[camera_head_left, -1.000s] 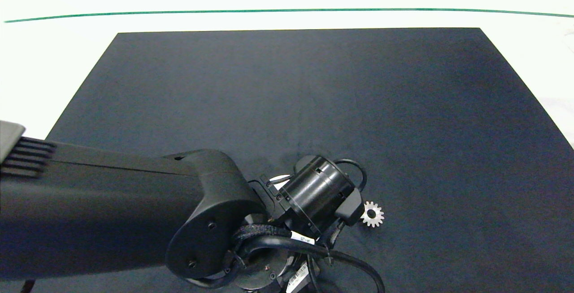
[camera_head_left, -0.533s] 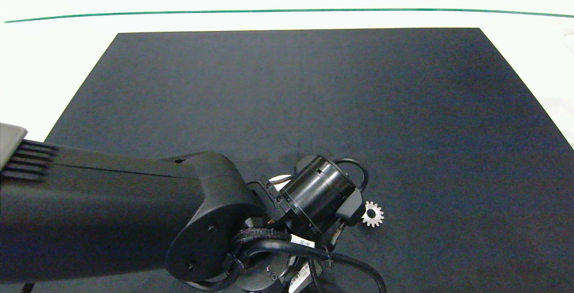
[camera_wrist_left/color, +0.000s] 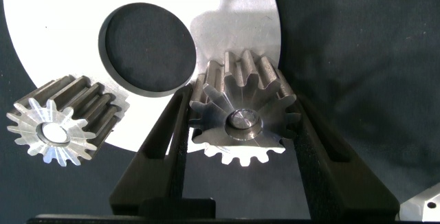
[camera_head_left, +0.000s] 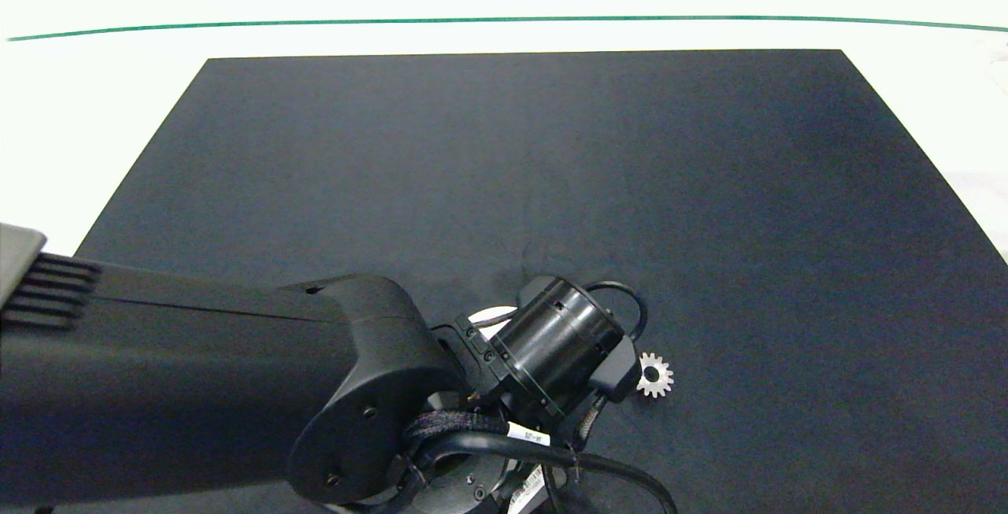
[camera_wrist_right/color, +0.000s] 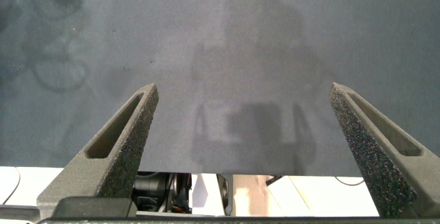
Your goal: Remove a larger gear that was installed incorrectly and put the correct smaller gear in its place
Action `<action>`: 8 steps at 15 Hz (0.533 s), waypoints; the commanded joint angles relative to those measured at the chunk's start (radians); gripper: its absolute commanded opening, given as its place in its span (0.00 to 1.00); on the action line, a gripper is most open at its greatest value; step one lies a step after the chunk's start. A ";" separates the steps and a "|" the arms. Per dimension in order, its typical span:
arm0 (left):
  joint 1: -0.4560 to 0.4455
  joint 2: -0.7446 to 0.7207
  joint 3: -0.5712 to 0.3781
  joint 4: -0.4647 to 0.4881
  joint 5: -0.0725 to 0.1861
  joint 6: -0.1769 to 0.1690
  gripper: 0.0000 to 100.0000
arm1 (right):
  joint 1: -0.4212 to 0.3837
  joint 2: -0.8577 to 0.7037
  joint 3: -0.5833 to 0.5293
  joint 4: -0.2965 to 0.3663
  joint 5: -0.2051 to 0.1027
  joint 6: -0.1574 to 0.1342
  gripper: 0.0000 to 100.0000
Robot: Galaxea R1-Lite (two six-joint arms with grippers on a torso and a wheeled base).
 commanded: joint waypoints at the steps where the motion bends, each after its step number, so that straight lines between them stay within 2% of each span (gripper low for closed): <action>1: -0.001 0.008 0.001 0.004 0.002 0.000 0.33 | 0.000 0.000 0.000 0.002 0.000 0.001 1.00; 8: 0.000 -0.002 0.002 -0.010 0.000 -0.009 0.31 | 0.000 0.000 0.000 0.002 0.000 0.001 1.00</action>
